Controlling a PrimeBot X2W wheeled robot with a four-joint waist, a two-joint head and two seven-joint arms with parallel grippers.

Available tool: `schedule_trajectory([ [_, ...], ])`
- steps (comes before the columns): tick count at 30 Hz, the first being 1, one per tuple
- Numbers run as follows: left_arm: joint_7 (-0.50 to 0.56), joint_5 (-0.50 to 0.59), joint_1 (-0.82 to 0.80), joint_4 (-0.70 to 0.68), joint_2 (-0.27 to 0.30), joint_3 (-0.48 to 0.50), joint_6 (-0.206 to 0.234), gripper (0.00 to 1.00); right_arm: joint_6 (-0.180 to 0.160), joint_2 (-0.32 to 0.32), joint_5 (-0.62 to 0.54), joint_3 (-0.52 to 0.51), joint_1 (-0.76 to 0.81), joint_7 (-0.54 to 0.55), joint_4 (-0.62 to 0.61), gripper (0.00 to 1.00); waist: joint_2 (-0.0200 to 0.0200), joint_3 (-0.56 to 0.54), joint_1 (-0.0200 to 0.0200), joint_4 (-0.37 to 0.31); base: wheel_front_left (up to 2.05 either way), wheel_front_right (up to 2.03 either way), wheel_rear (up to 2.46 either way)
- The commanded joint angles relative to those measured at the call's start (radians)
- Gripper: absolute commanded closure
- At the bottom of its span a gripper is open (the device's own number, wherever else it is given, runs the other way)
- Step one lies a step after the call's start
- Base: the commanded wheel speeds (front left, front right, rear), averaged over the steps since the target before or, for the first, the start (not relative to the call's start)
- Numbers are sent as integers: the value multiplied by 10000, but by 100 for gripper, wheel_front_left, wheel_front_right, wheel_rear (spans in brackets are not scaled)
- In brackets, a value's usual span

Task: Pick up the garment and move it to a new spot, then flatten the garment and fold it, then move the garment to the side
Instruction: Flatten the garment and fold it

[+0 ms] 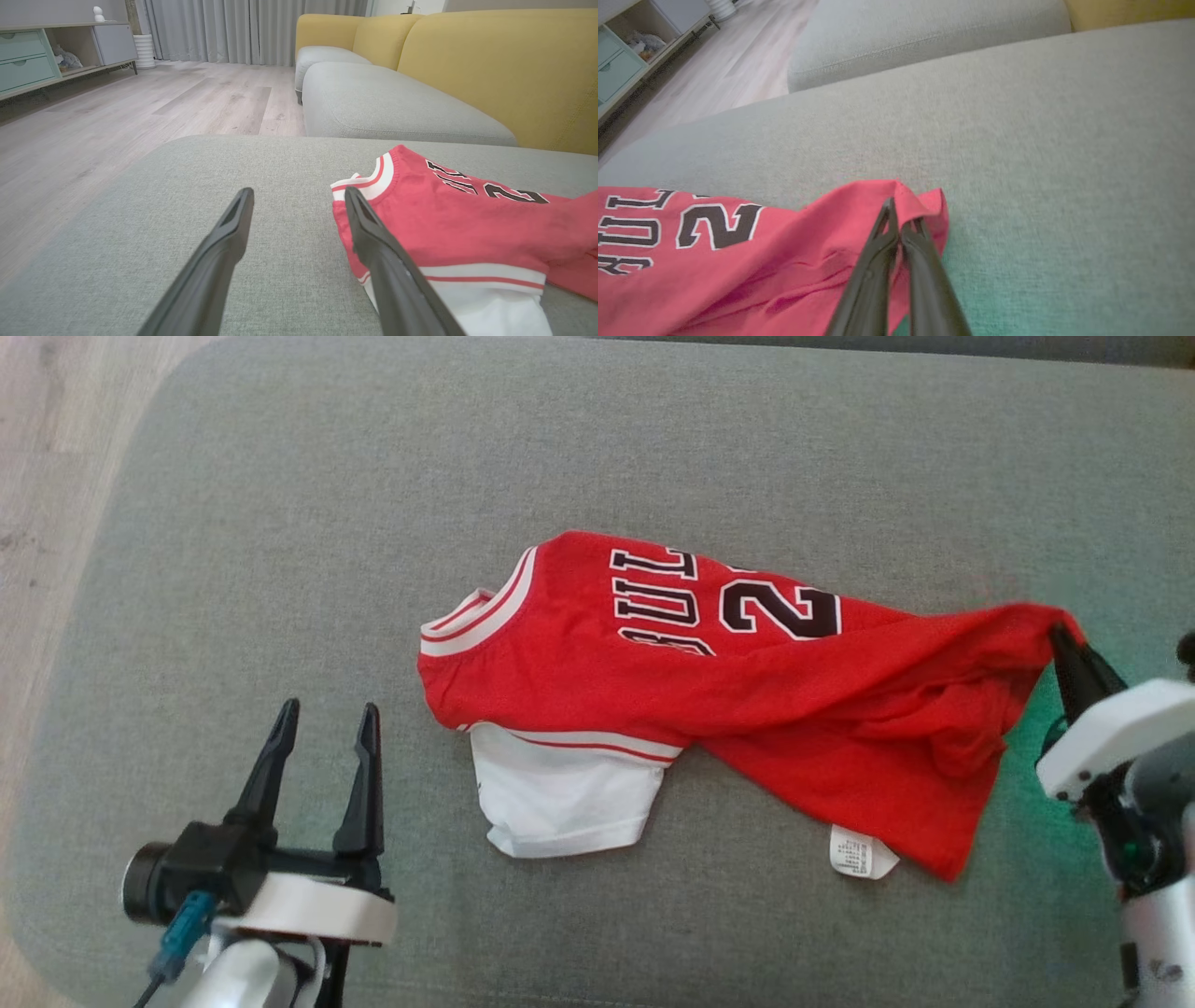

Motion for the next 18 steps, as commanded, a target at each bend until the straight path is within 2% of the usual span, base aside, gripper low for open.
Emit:
schedule_trajectory([
  [1, -158, 16, -453, -236, 102, 365, -41, 0, -7, -162, 87, 92, -277, -403, -158, 0, 0, -32, -2, -19, 0, 0, 0],
  [5, -198, 5, -388, -104, 109, 391, -30, 0, -7, -100, -55, 149, -20, -1676, 199, 0, 0, -202, -2, -139, 0, 0, 0],
  [8, -210, -21, -281, -37, 172, 431, -6, 0, -7, -57, -427, 262, 329, -2683, -115, 0, 0, -404, -2, -276, 0, 0, 0],
  [12, -183, -54, -47, -49, 307, 512, 103, 0, -7, 36, -1056, 544, 908, -3545, -1084, 0, 0, -731, -2, -495, 0, 0, 0],
  [13, -183, -54, -47, -49, 307, 512, 103, 0, -7, 36, -1056, 544, 908, -3545, -1084, 0, 0, -731, -2, -495, 0, 0, 0],
  [18, -34, -29, 215, -237, 488, 555, 300, 0, -7, 384, -1696, 970, 1810, -3779, -2848, 0, 0, -1084, -2, -698, 0, 0, 0],
])
